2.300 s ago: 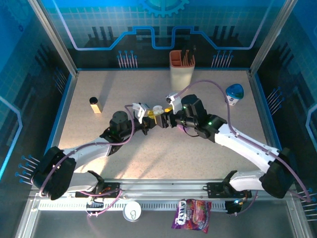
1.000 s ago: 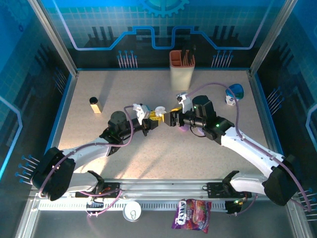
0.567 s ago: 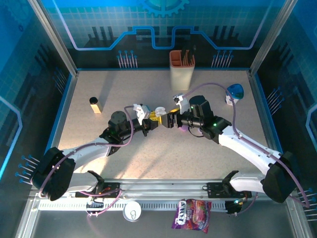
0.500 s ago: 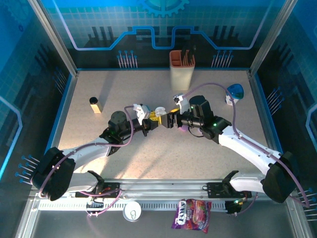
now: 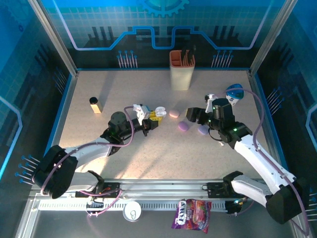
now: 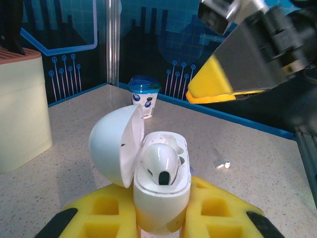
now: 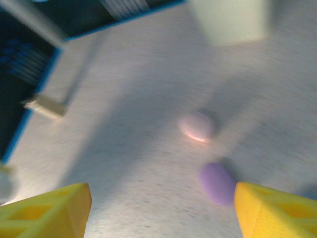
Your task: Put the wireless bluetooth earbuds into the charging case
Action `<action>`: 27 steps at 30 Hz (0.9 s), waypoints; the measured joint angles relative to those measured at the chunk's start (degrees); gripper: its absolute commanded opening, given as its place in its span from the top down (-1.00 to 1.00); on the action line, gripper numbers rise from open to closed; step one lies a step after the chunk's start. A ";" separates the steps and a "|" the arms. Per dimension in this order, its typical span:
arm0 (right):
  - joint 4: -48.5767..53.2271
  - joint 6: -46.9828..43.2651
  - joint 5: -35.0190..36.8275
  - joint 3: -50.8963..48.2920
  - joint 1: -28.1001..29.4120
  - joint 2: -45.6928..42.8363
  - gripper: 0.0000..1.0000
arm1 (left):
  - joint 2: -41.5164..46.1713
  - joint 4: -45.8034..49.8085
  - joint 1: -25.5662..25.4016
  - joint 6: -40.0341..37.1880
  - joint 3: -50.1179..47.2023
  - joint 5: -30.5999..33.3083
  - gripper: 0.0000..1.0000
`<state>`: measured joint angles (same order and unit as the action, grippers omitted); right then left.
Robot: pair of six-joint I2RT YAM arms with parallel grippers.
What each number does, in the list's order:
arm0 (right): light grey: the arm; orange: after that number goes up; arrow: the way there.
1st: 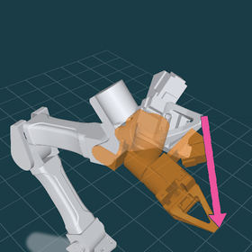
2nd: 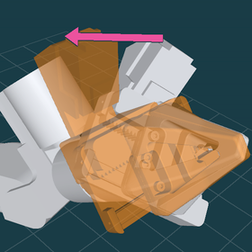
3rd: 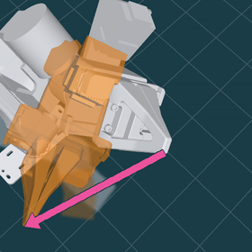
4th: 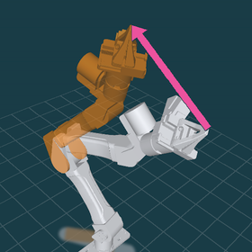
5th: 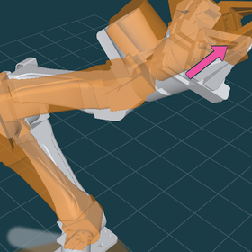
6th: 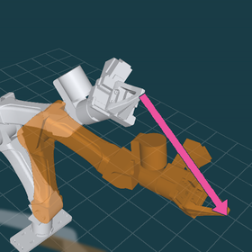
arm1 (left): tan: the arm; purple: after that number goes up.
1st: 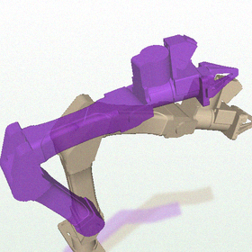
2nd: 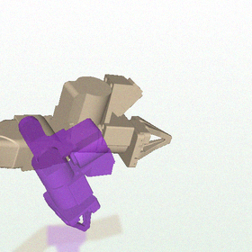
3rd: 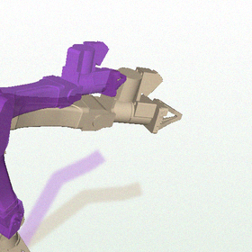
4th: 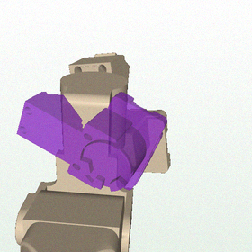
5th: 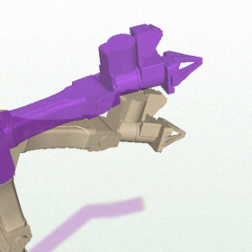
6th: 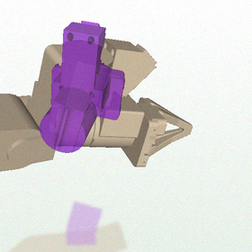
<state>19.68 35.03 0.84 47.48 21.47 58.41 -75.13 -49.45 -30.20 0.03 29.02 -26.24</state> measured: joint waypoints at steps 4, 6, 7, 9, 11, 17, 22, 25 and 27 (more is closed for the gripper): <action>10.10 7.85 7.08 -3.21 -7.78 -0.07 -0.46 | -1.16 -0.57 0.00 0.02 0.00 -0.92 1.00; 13.84 11.52 9.22 -6.08 -11.23 -0.35 -0.41 | -1.62 -0.85 -0.02 0.02 0.02 -1.29 1.00; 15.21 13.20 9.73 -7.52 -12.72 -0.52 -0.39 | -1.86 -1.03 0.00 0.02 0.02 -1.46 1.00; 17.09 16.11 9.90 -10.27 -15.39 -0.83 -0.36 | -2.14 -1.33 0.00 0.04 0.02 -1.75 1.00; 17.38 18.21 9.35 -12.90 -17.84 -0.90 -0.35 | -2.47 -1.95 0.00 0.07 0.02 -1.97 1.00; 15.23 21.79 5.79 -17.20 -21.86 -0.07 -0.24 | -2.84 -2.60 0.04 0.07 0.02 -2.12 1.00; 12.52 22.45 4.04 -17.29 -22.84 2.16 -0.11 | -2.84 -2.97 0.04 0.04 0.02 -2.12 1.00; 11.06 22.40 3.17 -17.29 -23.50 3.45 -0.11 | -2.84 -2.99 0.04 0.07 0.02 -2.12 1.00; 10.19 22.36 2.78 -17.29 -23.91 4.46 -0.12 | -2.84 -2.97 0.04 0.04 0.02 -2.12 1.00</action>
<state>29.87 57.39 3.62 30.20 -2.44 62.87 -77.97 -52.42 -30.15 0.08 29.04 -28.36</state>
